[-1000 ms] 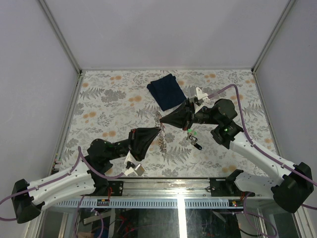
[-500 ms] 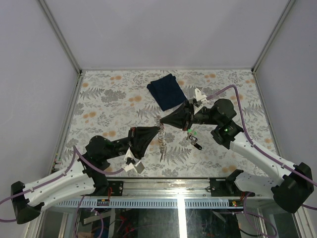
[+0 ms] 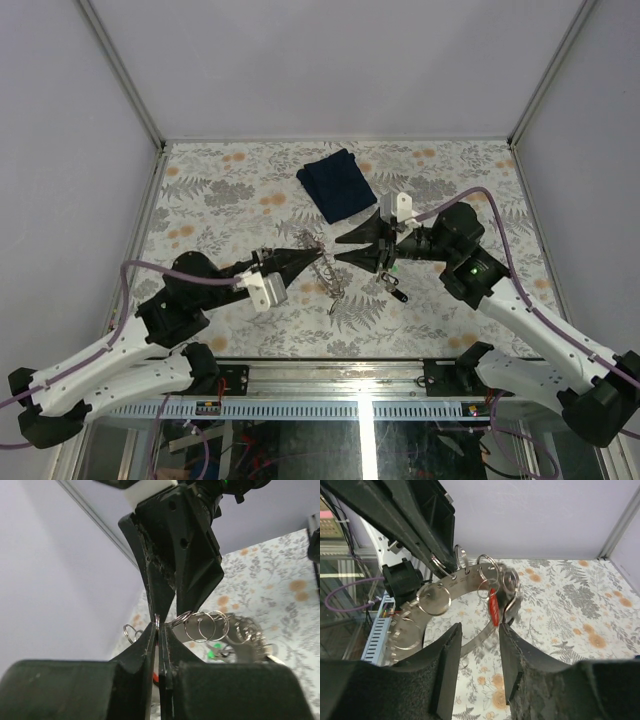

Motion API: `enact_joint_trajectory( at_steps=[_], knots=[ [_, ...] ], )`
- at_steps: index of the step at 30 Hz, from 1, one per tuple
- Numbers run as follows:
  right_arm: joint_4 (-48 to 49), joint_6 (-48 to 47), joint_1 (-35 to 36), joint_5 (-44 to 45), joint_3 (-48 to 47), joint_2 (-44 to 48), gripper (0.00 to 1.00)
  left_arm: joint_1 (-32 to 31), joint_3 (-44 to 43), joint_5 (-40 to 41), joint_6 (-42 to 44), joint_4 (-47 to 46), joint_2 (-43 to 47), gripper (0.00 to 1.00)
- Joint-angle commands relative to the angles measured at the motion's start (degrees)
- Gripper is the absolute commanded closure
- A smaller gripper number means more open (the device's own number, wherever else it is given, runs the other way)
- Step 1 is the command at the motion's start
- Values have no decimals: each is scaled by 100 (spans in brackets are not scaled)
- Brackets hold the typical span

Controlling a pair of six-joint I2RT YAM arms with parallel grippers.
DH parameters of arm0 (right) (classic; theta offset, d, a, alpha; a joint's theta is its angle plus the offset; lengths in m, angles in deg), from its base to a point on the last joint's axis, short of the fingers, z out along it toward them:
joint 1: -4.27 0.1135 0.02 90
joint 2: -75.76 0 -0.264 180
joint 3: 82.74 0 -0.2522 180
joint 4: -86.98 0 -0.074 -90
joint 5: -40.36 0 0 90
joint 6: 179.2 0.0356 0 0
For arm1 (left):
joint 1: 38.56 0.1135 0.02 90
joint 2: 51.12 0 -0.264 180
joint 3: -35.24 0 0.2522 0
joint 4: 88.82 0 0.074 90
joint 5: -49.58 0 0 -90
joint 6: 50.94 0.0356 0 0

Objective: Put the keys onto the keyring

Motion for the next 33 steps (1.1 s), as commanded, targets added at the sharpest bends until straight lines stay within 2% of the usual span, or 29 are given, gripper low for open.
enact_joint_trajectory(
  at_steps=[1, 6, 10, 13, 19, 22, 23, 26, 27, 30, 33],
  knots=[
    [-799, -809, -24, 386, -420, 414, 56, -42, -616, 313, -1289, 693, -221, 100],
    [-1388, -1315, -22, 651, -519, 676, 55, -5, -979, 310, -2435, 1076, -481, 100],
    [-1527, -1476, -22, 634, -534, 793, 67, 293, -1265, -338, -3251, 1333, -801, 100],
    [-1572, -1474, -22, 528, -597, 814, 68, 994, -1386, -1295, -4066, 1385, -1056, 100],
    [-1514, -1341, -22, 454, -560, 857, 68, 2884, -1108, -2366, -5472, 1046, -1435, 100],
    [-1486, -1255, -17, 439, -538, 870, 65, 2894, -1302, -3423, -5185, 934, -1546, 100],
    [-1486, -1249, -22, 443, -535, 886, 63, 2836, -1385, -3248, -5037, 1110, -1522, 100],
    [-1353, -1246, -24, 481, -454, 918, 60, 2884, -1681, -1371, -4179, 2461, -1596, 100],
    [-1305, -1230, -23, 497, -433, 913, 60, 2927, -1732, -1308, -3940, 2679, -1668, 100],
    [-1196, -1132, -23, 402, -423, 805, 60, 2770, -1714, -2493, -3827, 2352, -1667, 100],
    [-1013, -995, -18, 195, -429, 653, 60, 2029, -1452, -1962, -3282, 2095, -1432, 100]
  ],
)
